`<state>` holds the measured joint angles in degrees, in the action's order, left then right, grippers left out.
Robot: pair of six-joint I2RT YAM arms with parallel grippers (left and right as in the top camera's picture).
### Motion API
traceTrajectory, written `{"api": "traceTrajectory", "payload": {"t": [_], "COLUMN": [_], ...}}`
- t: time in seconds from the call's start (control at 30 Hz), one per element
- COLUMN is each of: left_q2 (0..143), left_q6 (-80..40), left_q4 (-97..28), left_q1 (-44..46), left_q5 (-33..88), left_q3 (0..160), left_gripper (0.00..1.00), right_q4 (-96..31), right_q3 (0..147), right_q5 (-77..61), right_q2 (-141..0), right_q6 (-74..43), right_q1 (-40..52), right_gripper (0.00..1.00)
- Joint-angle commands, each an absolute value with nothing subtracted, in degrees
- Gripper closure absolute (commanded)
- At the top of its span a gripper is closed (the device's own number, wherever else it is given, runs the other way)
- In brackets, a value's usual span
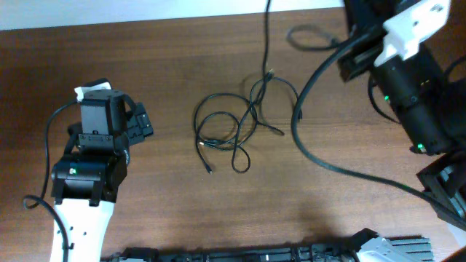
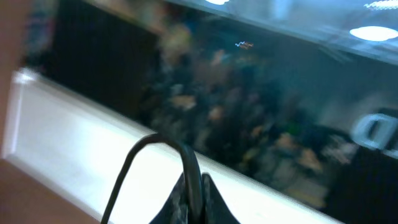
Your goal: Untangle cables
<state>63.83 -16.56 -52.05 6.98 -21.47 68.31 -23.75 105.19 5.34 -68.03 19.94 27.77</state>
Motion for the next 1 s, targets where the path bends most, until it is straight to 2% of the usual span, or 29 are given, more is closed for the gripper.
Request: {"api": "traceTrajectory", "payload": {"t": [0.0,0.1,0.17,0.27,0.3,0.33,0.4,0.47,0.77,0.97], "left_q2": [63.13,63.13,63.13,63.13,63.13,63.13,63.13,63.13,63.13,63.13], "left_q6": [-17.34,-17.34,-17.34,-17.32,-17.32,-17.32,-17.32,-17.32,-17.32,-17.32], "left_q4": [-52.01,-52.01,-51.99,-52.01,-52.01,-52.01,-52.01,-52.01,-52.01,-52.01], "left_q1": [6.7,6.7,6.7,6.7,6.7,6.7,6.7,6.7,6.7,6.7], "left_q5": [-21.89,-21.89,-21.89,-21.89,-21.89,-21.89,-21.89,-21.89,-21.89,-21.89], "left_q3": [68.51,68.51,68.51,68.51,68.51,68.51,68.51,68.51,68.51,68.51], "left_gripper": [0.01,0.01,0.01,0.01,0.01,0.01,0.01,0.01,0.01,0.01], "right_q4": [-16.62,-5.58,-3.62,-25.45,-36.6,-53.15,-63.66,-68.75,-67.81,-51.81], "right_q3": [105.62,105.62,105.62,105.6,105.6,105.6,105.6,105.6,105.62,105.62], "right_q5": [13.8,13.82,13.8,13.8,13.52,8.08,-2.83,-12.12,-13.17,-12.86], "right_q2": [-66.92,-65.93,-66.02,-71.53,-74.61,-78.78,-81.78,-83.44,-75.92,-61.21], "right_q6": [20.56,20.6,20.58,20.53,20.51,20.53,20.56,20.58,20.53,20.53], "right_q1": [27.62,27.62,27.62,27.62,27.64,28.67,29.85,30.76,30.74,30.74], "right_gripper": [0.96,0.96,0.96,0.96,0.96,0.96,0.96,0.96,0.96,0.96]}}
